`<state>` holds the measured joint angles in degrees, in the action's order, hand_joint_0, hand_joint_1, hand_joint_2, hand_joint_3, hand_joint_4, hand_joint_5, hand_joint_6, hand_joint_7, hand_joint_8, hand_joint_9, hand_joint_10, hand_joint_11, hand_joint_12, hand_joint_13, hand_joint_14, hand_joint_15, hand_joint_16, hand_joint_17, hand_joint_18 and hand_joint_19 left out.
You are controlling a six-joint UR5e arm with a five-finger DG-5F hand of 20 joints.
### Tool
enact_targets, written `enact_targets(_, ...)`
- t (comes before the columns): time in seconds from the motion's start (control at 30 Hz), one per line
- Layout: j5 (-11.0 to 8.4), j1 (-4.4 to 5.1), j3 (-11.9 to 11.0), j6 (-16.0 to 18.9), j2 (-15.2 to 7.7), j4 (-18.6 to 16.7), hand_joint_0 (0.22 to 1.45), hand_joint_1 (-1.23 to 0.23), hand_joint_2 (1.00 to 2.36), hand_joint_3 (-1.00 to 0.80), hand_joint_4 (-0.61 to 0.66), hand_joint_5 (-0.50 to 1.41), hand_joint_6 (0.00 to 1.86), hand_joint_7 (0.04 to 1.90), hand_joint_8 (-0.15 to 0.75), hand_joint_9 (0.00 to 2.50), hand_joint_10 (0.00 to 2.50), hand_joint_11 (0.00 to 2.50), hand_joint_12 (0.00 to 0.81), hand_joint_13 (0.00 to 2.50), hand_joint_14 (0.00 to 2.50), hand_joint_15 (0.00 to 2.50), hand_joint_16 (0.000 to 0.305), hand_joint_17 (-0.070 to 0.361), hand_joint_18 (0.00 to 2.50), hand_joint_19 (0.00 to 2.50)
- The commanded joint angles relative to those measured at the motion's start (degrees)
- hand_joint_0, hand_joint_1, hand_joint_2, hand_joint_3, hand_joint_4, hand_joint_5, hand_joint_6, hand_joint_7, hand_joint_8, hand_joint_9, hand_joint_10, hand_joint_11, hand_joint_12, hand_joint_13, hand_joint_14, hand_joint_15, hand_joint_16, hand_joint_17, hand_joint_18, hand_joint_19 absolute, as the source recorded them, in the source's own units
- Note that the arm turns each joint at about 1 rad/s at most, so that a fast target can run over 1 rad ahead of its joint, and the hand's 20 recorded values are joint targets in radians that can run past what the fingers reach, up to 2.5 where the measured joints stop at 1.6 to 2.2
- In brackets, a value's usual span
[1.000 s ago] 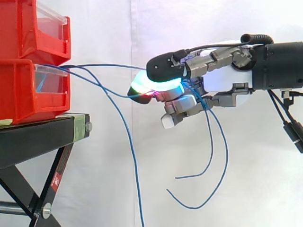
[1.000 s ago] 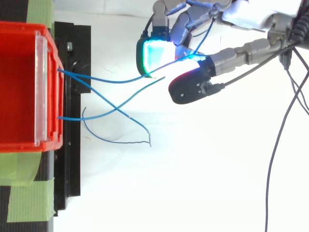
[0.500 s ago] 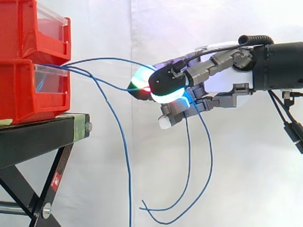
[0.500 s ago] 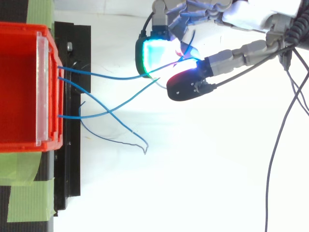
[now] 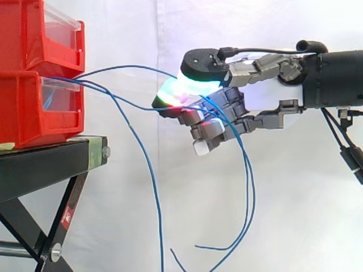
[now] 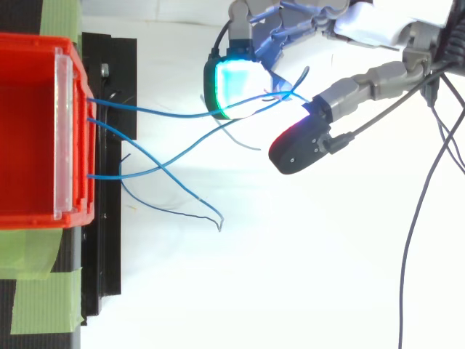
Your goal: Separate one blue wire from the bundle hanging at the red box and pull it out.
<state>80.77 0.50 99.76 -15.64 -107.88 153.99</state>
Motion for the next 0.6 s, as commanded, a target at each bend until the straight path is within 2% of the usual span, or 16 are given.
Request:
enact_targets(0.0,0.00,0.03,0.00,0.00,0.03,0.00,0.52,-0.80,1.00,-0.50,0.23,-0.21,0.64,1.27,0.336,0.61,0.39,1.87,0.390,0.74,0.48,1.65,0.055,0.124,0.52,0.87)
enact_targets(0.27,0.00,-0.06,0.00,0.00,-0.05,0.00,0.57,-0.69,1.00,-0.49,0.24,-0.19,0.69,1.17,0.331,0.75,0.45,1.83,0.360,0.86,0.36,1.68,0.051,0.116,0.57,0.87)
enact_targets(0.57,0.00,-0.06,0.00,0.00,-0.05,0.26,0.63,-0.69,1.01,-0.38,0.22,-0.19,0.75,1.13,0.320,0.81,0.59,1.81,0.355,0.91,0.31,1.69,0.049,0.110,0.59,0.87)
